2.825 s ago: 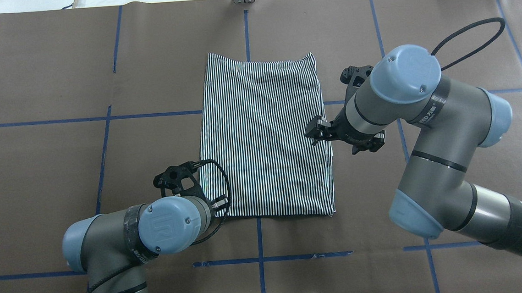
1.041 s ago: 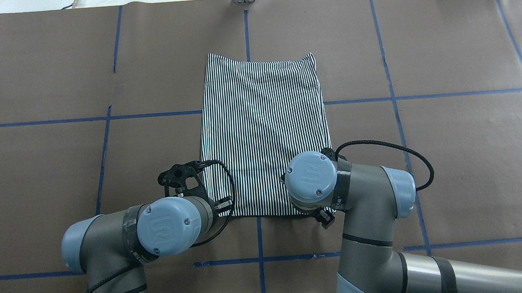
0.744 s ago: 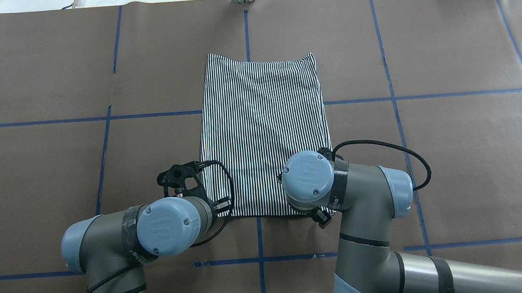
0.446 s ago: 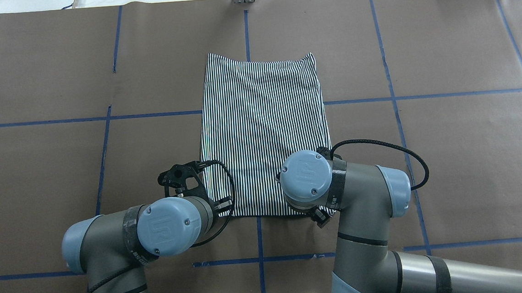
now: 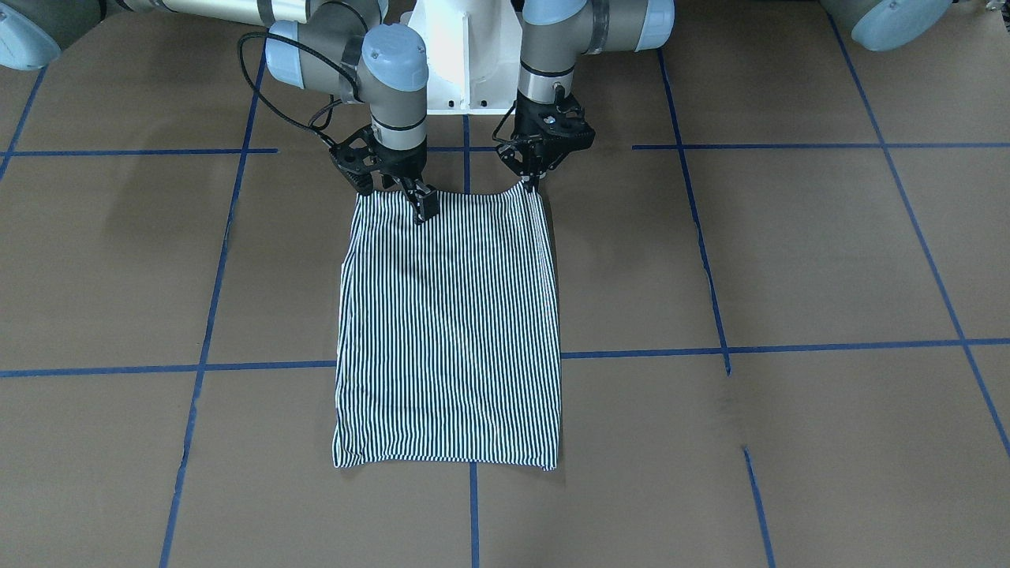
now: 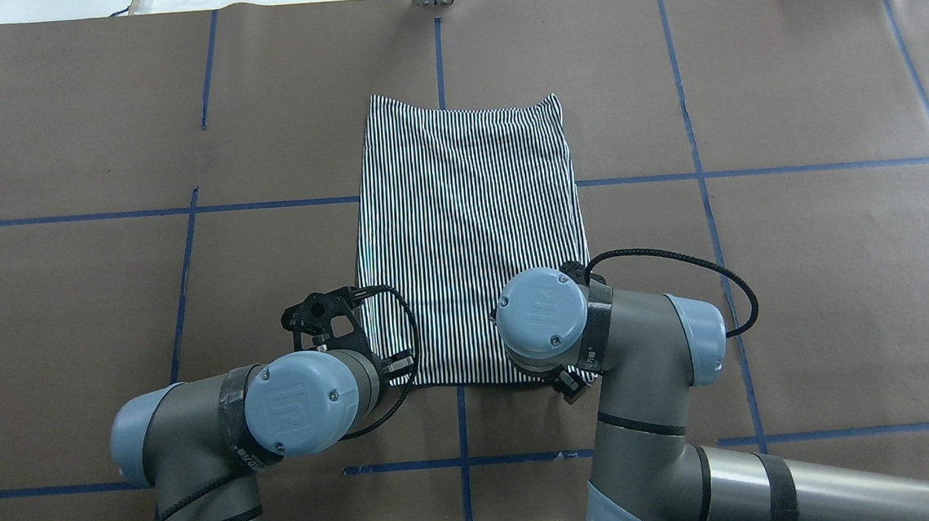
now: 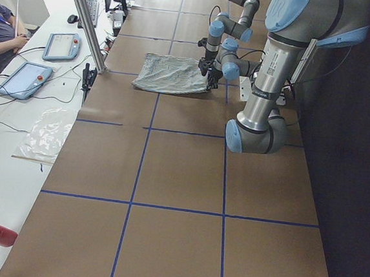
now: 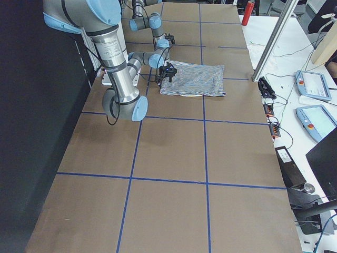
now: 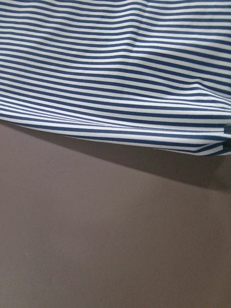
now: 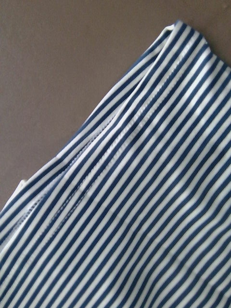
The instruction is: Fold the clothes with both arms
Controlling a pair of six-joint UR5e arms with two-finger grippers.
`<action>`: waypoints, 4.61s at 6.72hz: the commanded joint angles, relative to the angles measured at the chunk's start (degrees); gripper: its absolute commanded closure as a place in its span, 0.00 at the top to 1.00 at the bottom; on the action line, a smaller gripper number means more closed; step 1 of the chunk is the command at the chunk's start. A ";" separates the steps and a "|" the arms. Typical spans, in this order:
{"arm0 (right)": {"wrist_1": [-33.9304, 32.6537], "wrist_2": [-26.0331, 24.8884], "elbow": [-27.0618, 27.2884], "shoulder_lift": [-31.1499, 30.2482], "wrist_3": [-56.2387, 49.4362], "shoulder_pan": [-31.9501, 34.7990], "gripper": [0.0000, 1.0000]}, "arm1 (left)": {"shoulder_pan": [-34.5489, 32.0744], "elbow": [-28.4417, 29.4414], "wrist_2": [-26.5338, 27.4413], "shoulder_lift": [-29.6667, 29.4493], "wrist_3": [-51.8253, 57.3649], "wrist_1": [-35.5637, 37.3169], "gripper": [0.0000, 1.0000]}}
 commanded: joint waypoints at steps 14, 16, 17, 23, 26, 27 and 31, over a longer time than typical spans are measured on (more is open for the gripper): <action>-0.51 -0.19 1.40 0.50 0.26 0.12 0.00 | -0.04 -0.17 0.18 -0.11 0.09 0.01 0.00; -0.51 -0.11 5.08 -0.54 0.18 0.29 0.00 | -0.04 -2.26 0.00 0.23 0.09 0.18 0.00; -0.51 -0.11 8.67 -2.64 0.17 -0.84 0.00 | 0.39 -5.76 -0.09 0.93 0.00 0.70 0.00; -0.33 -4.50 17.32 -6.79 -1.05 -6.50 0.00 | 7.87 -13.55 0.17 4.20 -0.71 4.76 0.00; -0.07 -1.80 13.92 -3.82 -11.03 4.46 0.00 | -7.45 -3.93 -1.74 -7.01 1.30 1.52 0.00; 0.02 1.79 8.14 0.37 -14.99 10.95 0.00 | -13.95 5.89 -4.28 -9.67 2.71 -6.76 0.00; 20.38 2.00 -21.95 9.20 -28.29 22.35 1.00 | -28.43 29.01 -7.36 -11.19 20.39 -28.64 1.00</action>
